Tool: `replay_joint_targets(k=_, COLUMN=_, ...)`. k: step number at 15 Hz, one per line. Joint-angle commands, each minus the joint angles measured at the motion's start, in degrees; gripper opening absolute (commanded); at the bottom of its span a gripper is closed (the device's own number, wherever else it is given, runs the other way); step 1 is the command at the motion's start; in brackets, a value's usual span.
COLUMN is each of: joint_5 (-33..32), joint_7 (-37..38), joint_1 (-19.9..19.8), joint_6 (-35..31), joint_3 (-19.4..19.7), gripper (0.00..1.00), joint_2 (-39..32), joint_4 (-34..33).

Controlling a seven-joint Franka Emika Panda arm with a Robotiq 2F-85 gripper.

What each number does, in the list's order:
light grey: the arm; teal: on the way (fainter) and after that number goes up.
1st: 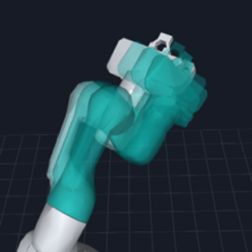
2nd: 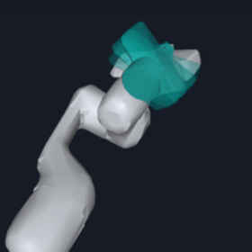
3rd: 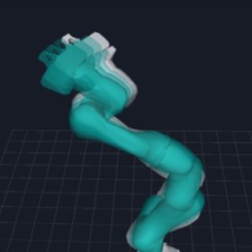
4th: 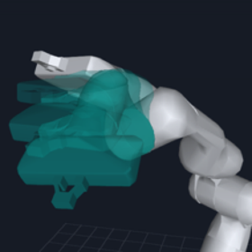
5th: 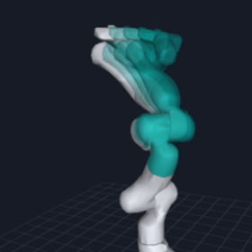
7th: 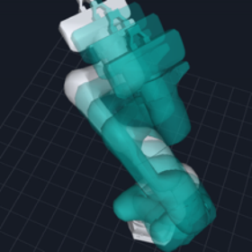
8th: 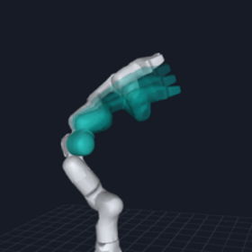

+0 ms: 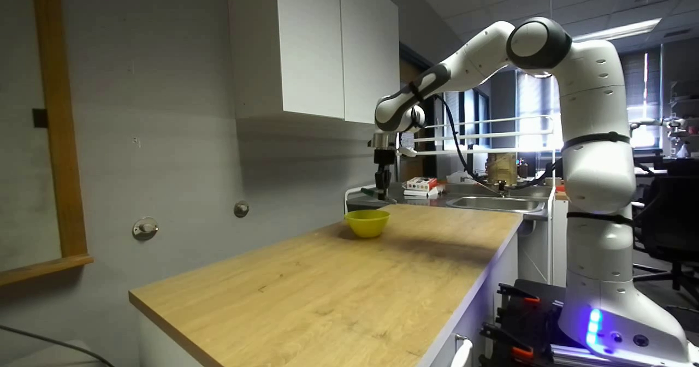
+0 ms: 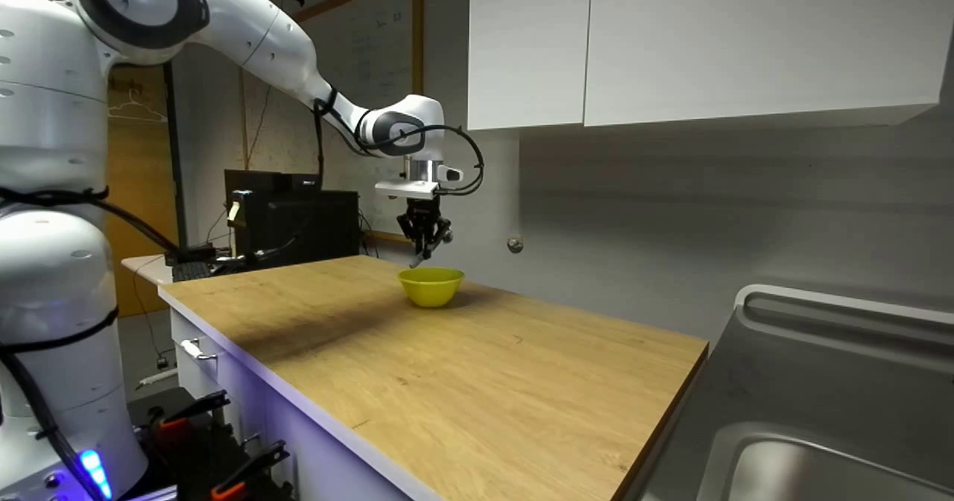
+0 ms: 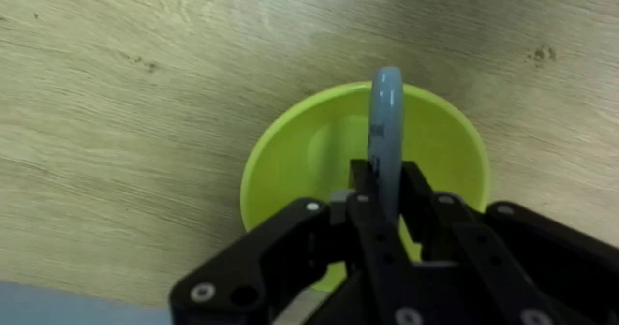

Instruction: Put the marker in the bowl

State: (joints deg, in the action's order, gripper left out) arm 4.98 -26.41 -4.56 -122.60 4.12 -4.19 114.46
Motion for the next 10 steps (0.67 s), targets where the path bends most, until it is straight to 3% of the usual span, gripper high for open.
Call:
replay_joint_targets(k=1, joint_5=5.6, joint_7=-2.4, joint_1=0.1, joint_6=-4.8, joint_3=-1.5, gripper=0.09, joint_2=-2.1, joint_4=0.1)
replay_joint_targets(k=10, joint_5=9.5, joint_7=-6.8, joint_1=-0.5, joint_6=-8.3, joint_3=-3.4, gripper=0.09, joint_2=-5.2, joint_4=-0.2)
